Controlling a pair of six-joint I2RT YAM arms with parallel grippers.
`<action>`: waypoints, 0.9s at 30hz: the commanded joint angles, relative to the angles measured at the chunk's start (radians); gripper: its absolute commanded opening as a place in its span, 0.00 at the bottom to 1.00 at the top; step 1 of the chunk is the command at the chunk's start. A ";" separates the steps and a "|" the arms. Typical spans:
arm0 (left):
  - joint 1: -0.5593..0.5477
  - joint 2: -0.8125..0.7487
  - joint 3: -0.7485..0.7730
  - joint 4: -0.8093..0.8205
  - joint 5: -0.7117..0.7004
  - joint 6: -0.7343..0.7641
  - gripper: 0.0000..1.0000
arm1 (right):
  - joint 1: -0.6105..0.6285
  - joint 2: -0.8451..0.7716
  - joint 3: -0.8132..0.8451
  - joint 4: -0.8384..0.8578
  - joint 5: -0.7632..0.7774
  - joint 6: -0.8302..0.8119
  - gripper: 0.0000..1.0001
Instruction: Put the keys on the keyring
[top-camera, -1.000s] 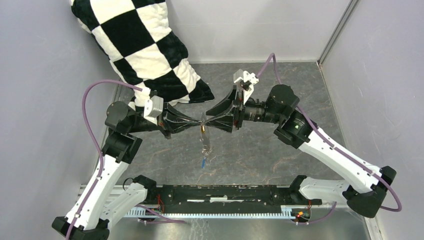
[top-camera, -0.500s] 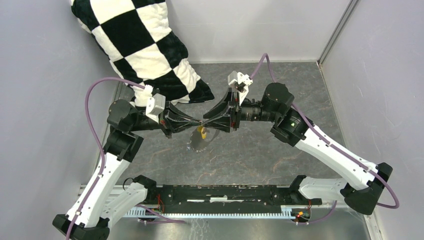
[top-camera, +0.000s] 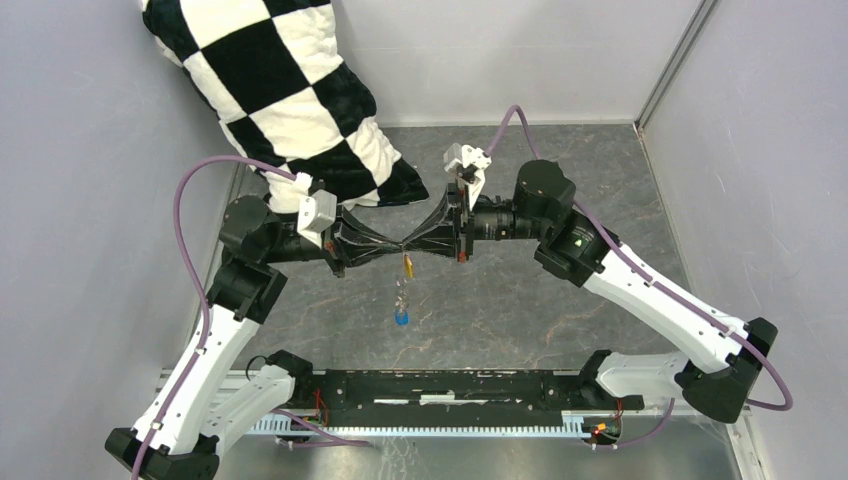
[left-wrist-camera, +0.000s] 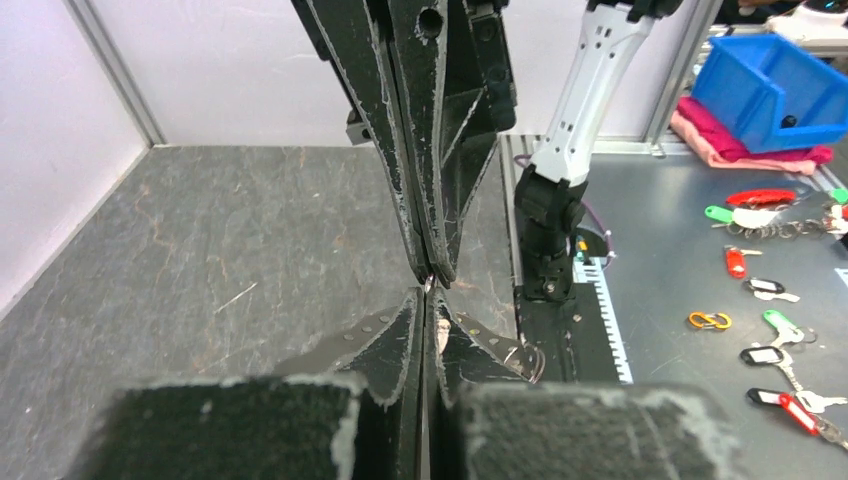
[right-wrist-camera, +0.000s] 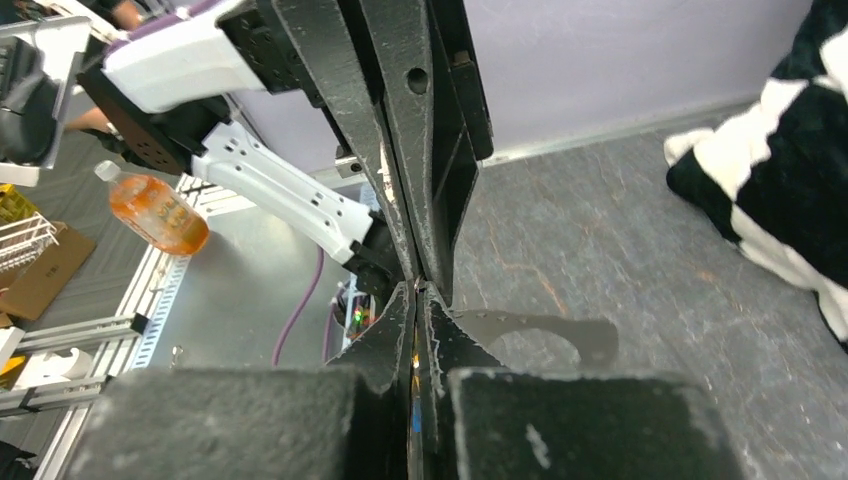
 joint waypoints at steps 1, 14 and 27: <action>-0.002 0.008 0.027 -0.216 -0.022 0.230 0.02 | -0.003 0.017 0.143 -0.187 0.094 -0.130 0.00; -0.002 0.014 0.010 -0.250 -0.036 0.238 0.60 | -0.001 0.016 0.112 -0.329 0.191 -0.243 0.00; -0.001 -0.031 -0.057 -0.375 -0.116 0.368 0.77 | -0.007 0.031 0.041 -0.114 0.080 -0.138 0.00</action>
